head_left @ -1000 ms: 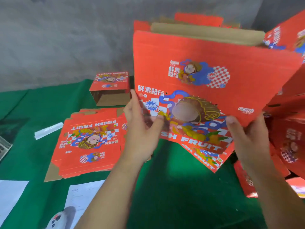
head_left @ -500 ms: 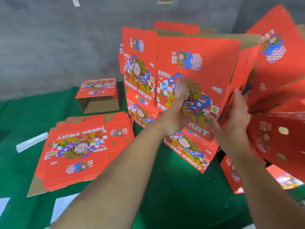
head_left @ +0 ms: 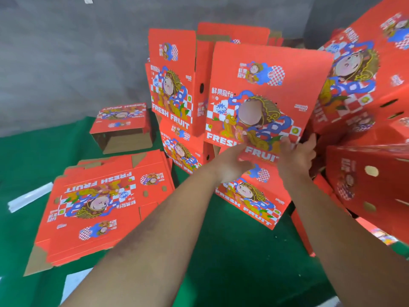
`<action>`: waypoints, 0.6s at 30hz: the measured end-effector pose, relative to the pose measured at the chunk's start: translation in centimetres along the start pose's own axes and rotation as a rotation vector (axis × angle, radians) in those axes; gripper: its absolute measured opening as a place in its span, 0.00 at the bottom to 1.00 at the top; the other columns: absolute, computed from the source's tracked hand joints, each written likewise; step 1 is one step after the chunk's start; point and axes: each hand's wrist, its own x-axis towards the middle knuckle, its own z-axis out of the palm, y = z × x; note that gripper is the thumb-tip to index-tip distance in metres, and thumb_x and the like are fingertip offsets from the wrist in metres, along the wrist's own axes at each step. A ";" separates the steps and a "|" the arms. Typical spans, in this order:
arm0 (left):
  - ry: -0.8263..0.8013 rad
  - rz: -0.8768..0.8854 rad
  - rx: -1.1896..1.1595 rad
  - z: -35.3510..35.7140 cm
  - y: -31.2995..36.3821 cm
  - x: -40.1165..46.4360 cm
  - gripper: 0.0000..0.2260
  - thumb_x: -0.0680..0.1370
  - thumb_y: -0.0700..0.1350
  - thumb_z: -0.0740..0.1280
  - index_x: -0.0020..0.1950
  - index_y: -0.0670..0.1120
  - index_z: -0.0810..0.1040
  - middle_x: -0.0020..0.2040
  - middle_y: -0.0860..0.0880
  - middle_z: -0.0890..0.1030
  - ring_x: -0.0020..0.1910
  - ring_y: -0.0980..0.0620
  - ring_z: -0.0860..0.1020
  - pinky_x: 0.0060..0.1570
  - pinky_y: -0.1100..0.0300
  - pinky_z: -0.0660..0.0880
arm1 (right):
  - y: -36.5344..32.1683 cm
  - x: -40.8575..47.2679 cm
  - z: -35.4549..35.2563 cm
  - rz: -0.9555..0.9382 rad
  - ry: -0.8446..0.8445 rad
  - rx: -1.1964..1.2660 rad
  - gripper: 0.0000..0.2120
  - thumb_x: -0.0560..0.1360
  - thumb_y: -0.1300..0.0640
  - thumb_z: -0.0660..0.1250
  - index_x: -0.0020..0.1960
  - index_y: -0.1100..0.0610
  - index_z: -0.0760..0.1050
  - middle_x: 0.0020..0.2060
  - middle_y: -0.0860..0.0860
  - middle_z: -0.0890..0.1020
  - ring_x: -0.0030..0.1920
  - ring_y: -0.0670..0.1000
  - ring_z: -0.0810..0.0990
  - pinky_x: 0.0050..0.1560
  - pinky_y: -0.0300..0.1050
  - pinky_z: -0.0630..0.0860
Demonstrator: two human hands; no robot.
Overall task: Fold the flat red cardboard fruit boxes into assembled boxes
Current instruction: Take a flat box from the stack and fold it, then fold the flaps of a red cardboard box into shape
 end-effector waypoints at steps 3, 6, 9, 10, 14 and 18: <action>0.119 0.011 -0.105 0.9 -0.9 -0.8 0.23 0.82 0.45 0.66 0.77 0.55 0.71 0.74 0.54 0.74 0.75 0.56 0.68 0.74 0.56 0.67 | -0.1 -2.6 -0.6 -0.144 0.161 0.049 0.40 0.76 0.49 0.71 0.81 0.57 0.56 0.72 0.63 0.64 0.74 0.65 0.64 0.75 0.57 0.62; 0.305 0.021 -0.329 1.3 -0.6 -1.8 0.21 0.77 0.47 0.67 0.70 0.56 0.75 0.63 0.53 0.80 0.56 0.63 0.80 0.56 0.62 0.78 | 0.4 -6.5 -0.1 -0.419 0.240 0.073 0.31 0.71 0.52 0.69 0.71 0.62 0.66 0.64 0.60 0.69 0.66 0.58 0.66 0.70 0.51 0.64; 0.371 0.084 -0.456 1.5 -0.5 -2.7 0.19 0.75 0.46 0.67 0.66 0.54 0.78 0.57 0.56 0.81 0.45 0.73 0.80 0.43 0.73 0.73 | 1.2 -9.8 1.5 -0.513 0.095 0.091 0.29 0.69 0.56 0.69 0.68 0.59 0.67 0.61 0.45 0.63 0.64 0.51 0.66 0.67 0.48 0.66; 0.386 0.088 -0.468 1.6 -0.7 -3.0 0.18 0.77 0.43 0.67 0.66 0.53 0.78 0.58 0.54 0.82 0.45 0.73 0.79 0.43 0.75 0.73 | 1.3 -10.5 2.0 -0.515 0.043 0.098 0.28 0.69 0.57 0.69 0.68 0.57 0.68 0.60 0.40 0.61 0.64 0.49 0.66 0.67 0.48 0.66; 0.434 0.019 -0.550 2.2 -1.9 -4.0 0.19 0.81 0.34 0.63 0.69 0.51 0.76 0.61 0.53 0.80 0.45 0.70 0.79 0.46 0.69 0.75 | 1.9 -11.7 3.6 -0.529 -0.089 0.052 0.25 0.71 0.56 0.68 0.68 0.55 0.69 0.60 0.41 0.66 0.65 0.51 0.69 0.66 0.55 0.70; 0.535 0.000 -0.584 2.0 -3.3 -5.1 0.16 0.82 0.35 0.63 0.66 0.51 0.77 0.58 0.55 0.80 0.43 0.74 0.78 0.42 0.77 0.72 | 2.2 -12.1 4.3 -0.559 -0.134 0.039 0.24 0.71 0.55 0.67 0.67 0.53 0.70 0.61 0.44 0.69 0.64 0.51 0.71 0.63 0.55 0.72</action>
